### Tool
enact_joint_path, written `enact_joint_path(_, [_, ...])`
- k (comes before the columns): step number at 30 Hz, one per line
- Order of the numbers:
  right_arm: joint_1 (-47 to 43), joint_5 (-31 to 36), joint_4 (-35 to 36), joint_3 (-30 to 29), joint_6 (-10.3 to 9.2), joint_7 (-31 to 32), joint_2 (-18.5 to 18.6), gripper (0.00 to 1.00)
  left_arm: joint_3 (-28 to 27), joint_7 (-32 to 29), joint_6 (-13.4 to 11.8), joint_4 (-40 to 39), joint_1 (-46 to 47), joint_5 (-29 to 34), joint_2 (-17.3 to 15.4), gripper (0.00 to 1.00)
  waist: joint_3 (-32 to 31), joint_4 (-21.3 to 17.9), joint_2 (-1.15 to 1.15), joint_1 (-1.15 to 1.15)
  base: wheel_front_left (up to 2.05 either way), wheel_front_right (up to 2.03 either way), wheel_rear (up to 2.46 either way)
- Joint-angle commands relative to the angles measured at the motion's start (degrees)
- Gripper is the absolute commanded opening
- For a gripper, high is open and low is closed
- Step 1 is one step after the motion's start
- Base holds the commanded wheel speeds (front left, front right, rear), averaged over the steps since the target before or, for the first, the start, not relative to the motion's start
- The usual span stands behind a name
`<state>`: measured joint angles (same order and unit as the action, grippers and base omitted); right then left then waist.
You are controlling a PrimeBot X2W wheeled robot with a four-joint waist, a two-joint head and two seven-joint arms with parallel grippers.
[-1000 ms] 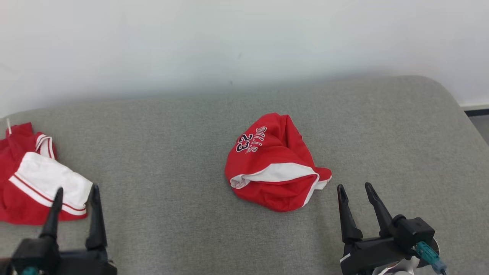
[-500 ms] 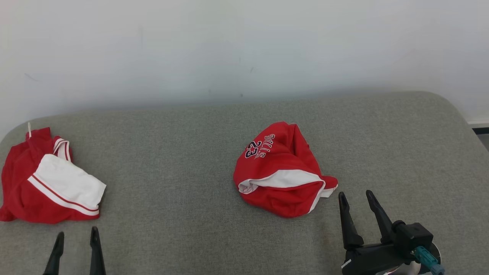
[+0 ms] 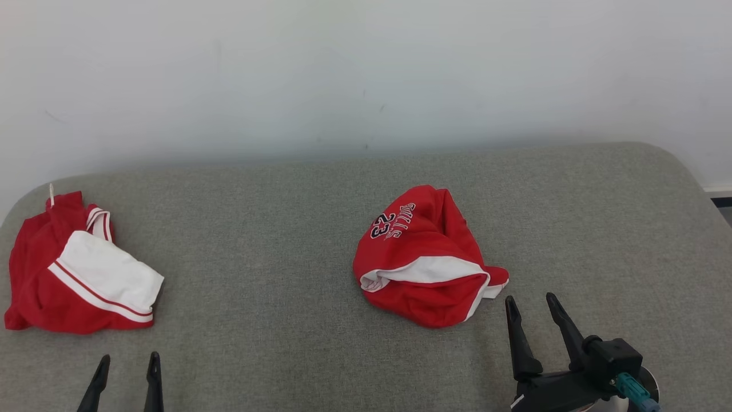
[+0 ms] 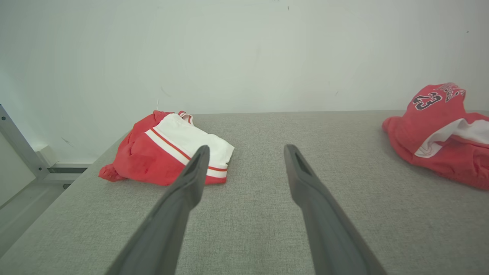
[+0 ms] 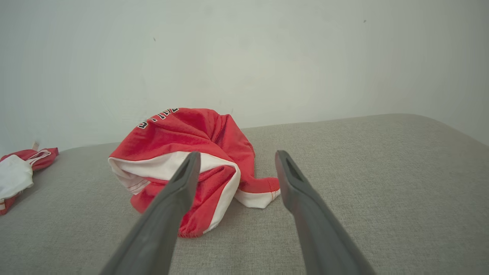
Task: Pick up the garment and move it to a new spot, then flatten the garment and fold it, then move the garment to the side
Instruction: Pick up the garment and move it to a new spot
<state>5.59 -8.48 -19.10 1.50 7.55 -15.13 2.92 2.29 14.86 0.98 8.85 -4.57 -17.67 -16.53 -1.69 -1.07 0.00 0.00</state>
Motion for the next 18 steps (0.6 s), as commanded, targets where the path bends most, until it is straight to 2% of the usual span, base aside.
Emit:
enact_joint_path(1, [-0.23,0.46,-0.13,-0.14,-0.12,-0.03,-0.07,1.00,0.20,0.10,-0.13,0.20,0.55,-0.03,0.03,1.00,0.09,-0.04,0.00,0.00,0.00,0.00,0.00])
enact_joint_path(11, [-0.47,0.58,-0.70,-0.02,-0.12,-0.03,-0.07,1.00,-1.79,0.36,-1.82,-1.69,0.29,-1.58,1.63,1.00,0.21,-0.01,0.00,0.00,0.00,0.00,0.00])
enact_joint_path(18, [-0.76,0.74,-1.01,-0.22,-0.12,-0.03,-0.07,1.00,-3.39,0.36,-1.91,-2.39,-0.87,-2.25,1.96,1.00,0.14,0.02,0.00,0.00,0.00,0.00,0.00])
